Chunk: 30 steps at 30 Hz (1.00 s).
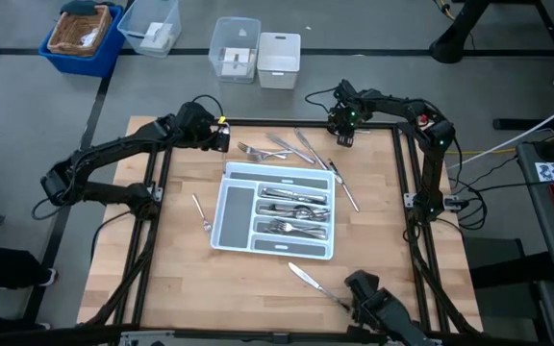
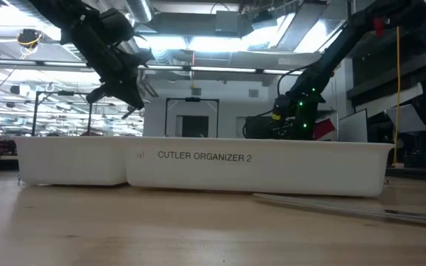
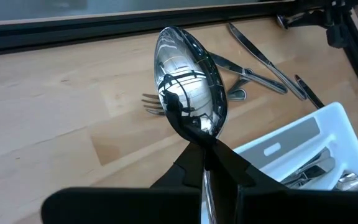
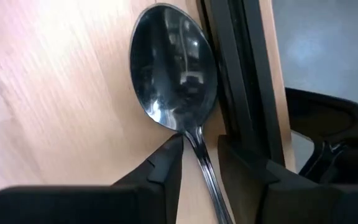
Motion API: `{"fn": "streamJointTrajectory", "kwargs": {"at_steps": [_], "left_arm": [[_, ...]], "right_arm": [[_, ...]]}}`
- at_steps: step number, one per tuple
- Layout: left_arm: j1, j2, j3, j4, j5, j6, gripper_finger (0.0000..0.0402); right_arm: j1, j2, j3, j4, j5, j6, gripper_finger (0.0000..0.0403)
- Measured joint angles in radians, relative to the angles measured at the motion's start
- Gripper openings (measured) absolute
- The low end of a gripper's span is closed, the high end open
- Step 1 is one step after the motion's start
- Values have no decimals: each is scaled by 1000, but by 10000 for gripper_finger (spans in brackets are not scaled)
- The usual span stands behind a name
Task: Sort silverware
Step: Put the spoon into the organizer tray
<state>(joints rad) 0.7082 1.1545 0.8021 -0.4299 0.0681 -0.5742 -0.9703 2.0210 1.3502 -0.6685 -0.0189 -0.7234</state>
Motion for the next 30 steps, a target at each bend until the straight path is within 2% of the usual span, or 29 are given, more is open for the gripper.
{"fn": "streamJointTrajectory", "kwargs": {"at_steps": [16,19,26,30], "left_arm": [[-21,0,0,-1,0,3,1],[-27,0,0,4,0,0,2],[-86,0,0,93,6,-2,1],[-146,0,0,207,20,12,1]], "right_arm": [[9,10,0,-154,-106,17,109],[9,11,-2,-156,-105,20,92],[10,11,-5,-156,-106,20,15],[10,11,-5,-155,-105,20,19]]}}
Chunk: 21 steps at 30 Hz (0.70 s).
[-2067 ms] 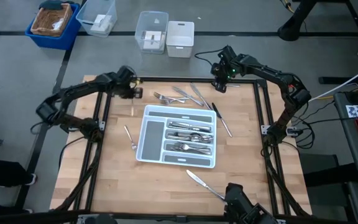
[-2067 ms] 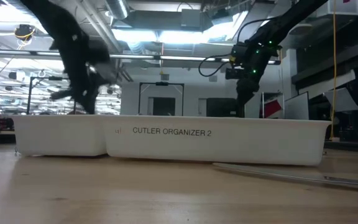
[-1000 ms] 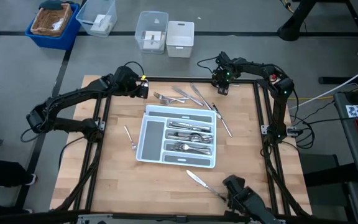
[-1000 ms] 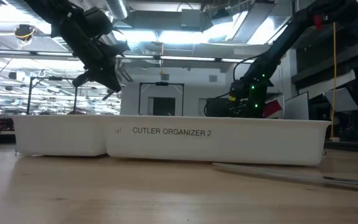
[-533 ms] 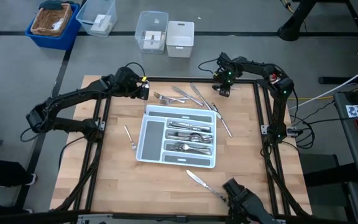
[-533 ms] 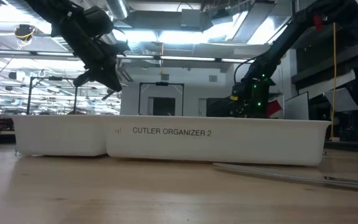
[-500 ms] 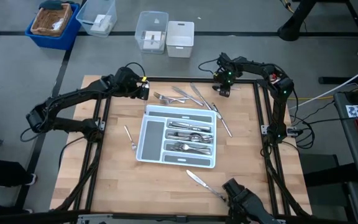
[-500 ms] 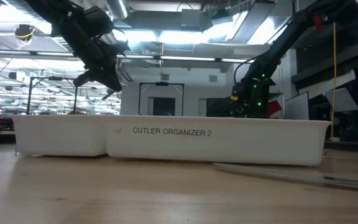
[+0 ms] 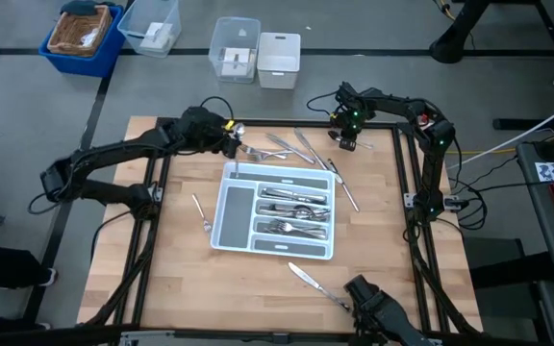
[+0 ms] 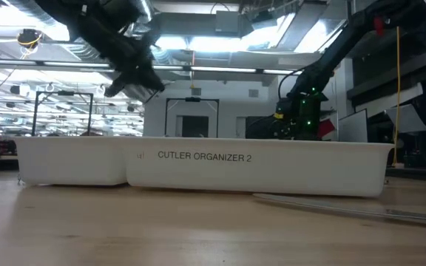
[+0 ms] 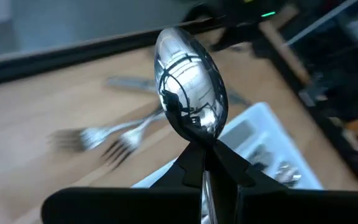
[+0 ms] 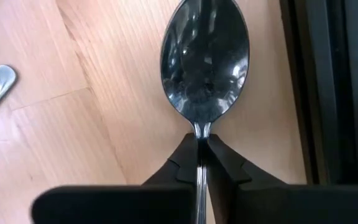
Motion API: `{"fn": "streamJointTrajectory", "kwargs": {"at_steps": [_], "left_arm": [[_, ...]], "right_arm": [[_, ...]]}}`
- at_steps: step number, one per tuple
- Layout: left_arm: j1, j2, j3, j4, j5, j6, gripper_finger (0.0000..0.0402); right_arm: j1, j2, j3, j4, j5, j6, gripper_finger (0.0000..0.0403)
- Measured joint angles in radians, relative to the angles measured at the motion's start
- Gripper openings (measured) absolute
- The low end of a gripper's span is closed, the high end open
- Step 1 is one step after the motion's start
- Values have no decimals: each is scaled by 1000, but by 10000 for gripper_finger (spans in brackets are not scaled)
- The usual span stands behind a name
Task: Sort silverware
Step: Put the spoon into the organizer tray
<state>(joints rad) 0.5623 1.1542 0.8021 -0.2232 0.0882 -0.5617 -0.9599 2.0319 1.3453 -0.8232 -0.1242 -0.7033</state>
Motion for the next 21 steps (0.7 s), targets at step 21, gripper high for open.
{"fn": "streamJointTrajectory", "kwargs": {"at_steps": [21], "left_arm": [[-356,258,1,352,6,693,1]], "right_arm": [[-1,0,-1,10,-25,111,8]]}}
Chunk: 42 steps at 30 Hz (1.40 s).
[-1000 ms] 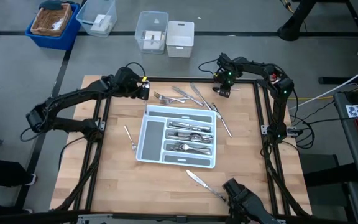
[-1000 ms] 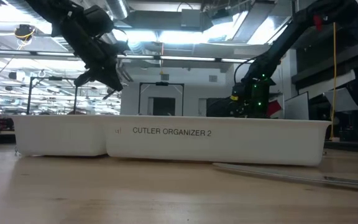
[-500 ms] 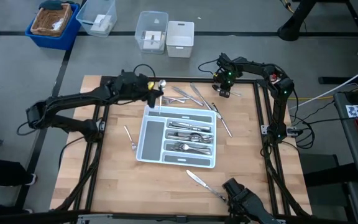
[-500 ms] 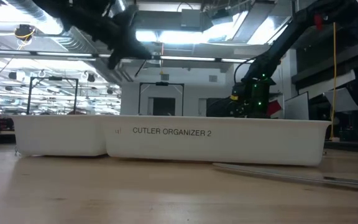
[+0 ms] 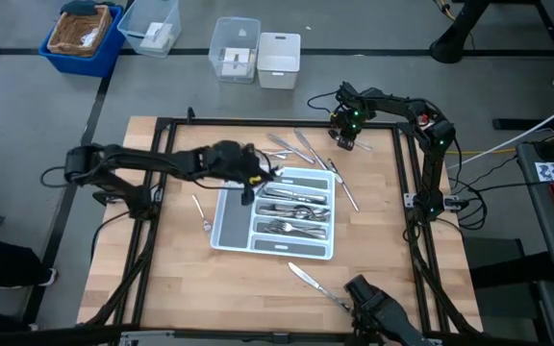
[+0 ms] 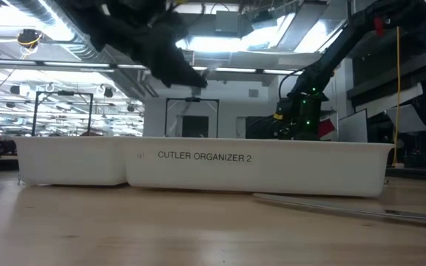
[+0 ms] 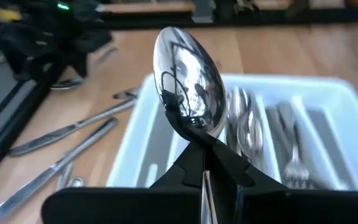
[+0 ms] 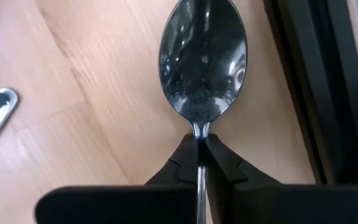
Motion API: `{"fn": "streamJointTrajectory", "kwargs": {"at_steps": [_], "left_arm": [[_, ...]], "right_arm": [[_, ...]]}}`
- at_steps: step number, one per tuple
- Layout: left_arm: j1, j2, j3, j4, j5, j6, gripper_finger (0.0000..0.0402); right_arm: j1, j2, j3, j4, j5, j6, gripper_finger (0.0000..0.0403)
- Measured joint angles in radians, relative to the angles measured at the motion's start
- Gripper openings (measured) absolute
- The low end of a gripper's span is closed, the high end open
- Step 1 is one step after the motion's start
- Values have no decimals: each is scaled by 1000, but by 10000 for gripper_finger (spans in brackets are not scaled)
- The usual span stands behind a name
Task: Sort silverware
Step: Put the spoon into the organizer tray
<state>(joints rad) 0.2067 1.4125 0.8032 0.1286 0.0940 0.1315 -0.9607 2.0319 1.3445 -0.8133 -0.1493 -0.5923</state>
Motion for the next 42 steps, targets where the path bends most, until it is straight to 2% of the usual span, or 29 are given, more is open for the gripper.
{"fn": "streamJointTrajectory", "kwargs": {"at_steps": [7,18,22,37,42], "left_arm": [[-54,111,0,115,84,29,1],[-92,226,1,128,89,158,2],[-97,270,2,177,87,152,13],[-102,278,0,201,84,129,83],[-100,278,0,233,85,55,87]], "right_arm": [[-1,0,0,0,-20,84,8],[-1,1,0,1,-107,198,8],[-1,1,0,0,-140,208,8],[0,2,0,1,-173,207,9],[-2,3,0,3,-241,206,9]]}}
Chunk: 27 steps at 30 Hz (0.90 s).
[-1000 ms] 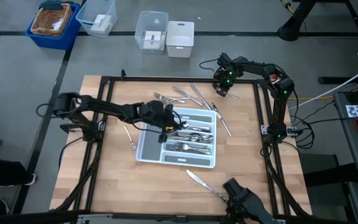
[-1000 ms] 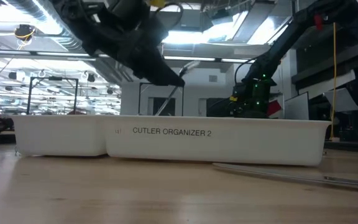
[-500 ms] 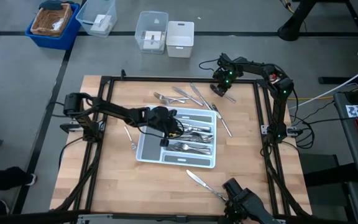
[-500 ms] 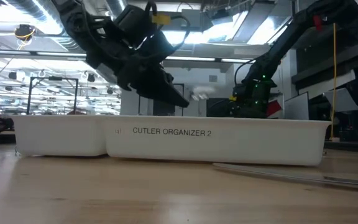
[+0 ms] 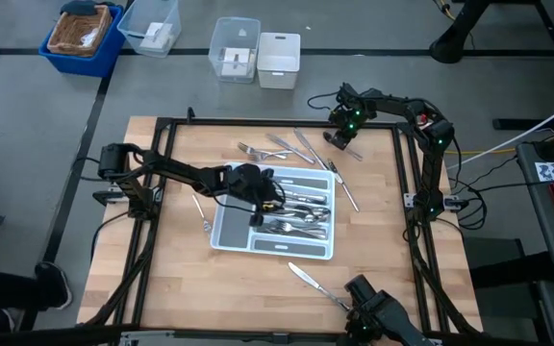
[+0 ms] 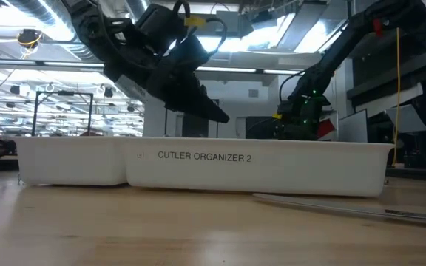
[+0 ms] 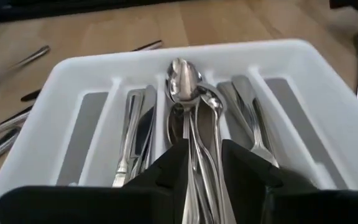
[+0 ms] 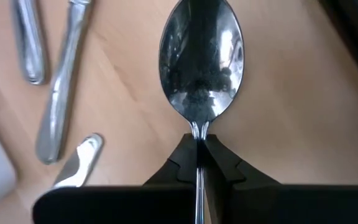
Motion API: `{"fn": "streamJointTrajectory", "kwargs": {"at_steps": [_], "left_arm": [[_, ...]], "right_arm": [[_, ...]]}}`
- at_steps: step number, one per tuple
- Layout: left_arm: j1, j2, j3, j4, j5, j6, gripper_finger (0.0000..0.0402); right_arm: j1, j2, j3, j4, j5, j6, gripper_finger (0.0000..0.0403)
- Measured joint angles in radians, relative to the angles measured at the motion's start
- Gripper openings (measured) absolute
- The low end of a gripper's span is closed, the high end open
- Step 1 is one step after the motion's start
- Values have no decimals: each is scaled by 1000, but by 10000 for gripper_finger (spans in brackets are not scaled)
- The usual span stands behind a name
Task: Sort silverware
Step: Put the spoon into the organizer tray
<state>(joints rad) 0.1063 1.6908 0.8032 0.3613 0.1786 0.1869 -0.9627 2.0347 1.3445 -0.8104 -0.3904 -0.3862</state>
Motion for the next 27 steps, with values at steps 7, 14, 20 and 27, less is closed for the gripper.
{"fn": "streamJointTrajectory", "kwargs": {"at_steps": [7,14,20,27], "left_arm": [[46,-51,0,24,-9,-77,77],[149,-101,0,25,-33,-163,77],[226,-102,1,57,-72,-384,80],[296,-101,1,72,-207,-656,109]], "right_arm": [[1,6,33,-30,-63,-4,9],[3,6,148,-34,-230,-4,9],[4,4,276,5,-382,79,9],[60,1,397,171,-412,246,10]]}}
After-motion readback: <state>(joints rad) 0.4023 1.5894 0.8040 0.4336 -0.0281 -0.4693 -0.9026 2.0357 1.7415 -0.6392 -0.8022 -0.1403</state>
